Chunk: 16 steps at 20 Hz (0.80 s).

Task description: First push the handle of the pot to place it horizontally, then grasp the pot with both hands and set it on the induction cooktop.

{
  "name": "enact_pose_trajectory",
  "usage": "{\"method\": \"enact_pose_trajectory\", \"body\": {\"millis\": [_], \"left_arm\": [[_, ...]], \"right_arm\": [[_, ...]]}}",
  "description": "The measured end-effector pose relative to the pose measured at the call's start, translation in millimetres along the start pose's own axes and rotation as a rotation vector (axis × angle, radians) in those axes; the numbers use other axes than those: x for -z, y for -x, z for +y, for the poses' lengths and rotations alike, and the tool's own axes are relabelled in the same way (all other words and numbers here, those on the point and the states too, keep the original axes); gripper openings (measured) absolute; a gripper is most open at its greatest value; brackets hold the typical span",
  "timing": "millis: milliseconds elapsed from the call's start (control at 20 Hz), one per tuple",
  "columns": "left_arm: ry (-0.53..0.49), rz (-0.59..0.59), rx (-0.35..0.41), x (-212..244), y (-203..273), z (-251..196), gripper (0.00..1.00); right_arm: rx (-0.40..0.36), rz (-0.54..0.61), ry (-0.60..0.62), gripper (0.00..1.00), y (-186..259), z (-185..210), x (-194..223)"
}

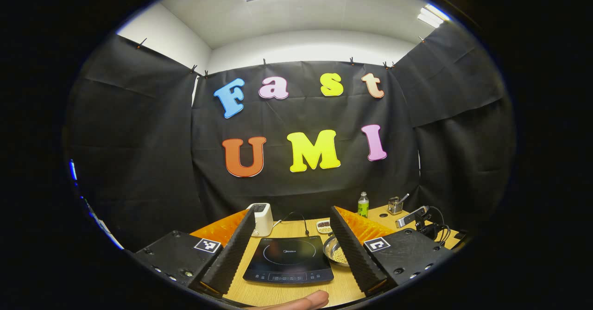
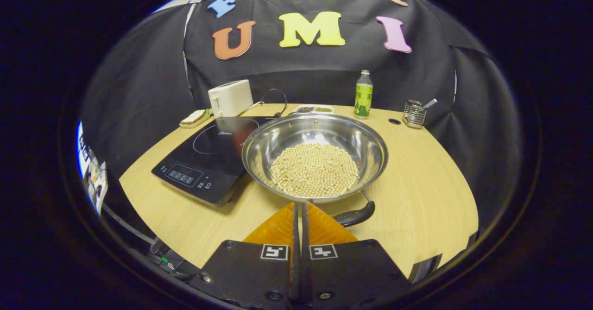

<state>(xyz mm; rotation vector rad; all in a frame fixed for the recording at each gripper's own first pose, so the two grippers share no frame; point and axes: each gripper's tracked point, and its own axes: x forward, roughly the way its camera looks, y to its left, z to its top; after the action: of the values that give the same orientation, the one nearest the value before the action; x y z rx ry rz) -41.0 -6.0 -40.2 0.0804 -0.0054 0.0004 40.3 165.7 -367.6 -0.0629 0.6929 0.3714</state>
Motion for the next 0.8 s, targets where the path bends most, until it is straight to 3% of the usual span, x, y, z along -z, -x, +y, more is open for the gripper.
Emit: {"method": "enact_pose_trajectory", "body": {"millis": [250, 800], "left_arm": [[-0.005, 0.021, 0.002, 8, -7, -7, 0.96], [0.035, 0.013, 0.012, 13, -8, -11, 0.96]], "right_arm": [[-0.024, 0.024, -0.030, 0.04, -4, -3, 4], [0.032, 0.041, -0.035, 0.01, -2, -43, 3]]}}
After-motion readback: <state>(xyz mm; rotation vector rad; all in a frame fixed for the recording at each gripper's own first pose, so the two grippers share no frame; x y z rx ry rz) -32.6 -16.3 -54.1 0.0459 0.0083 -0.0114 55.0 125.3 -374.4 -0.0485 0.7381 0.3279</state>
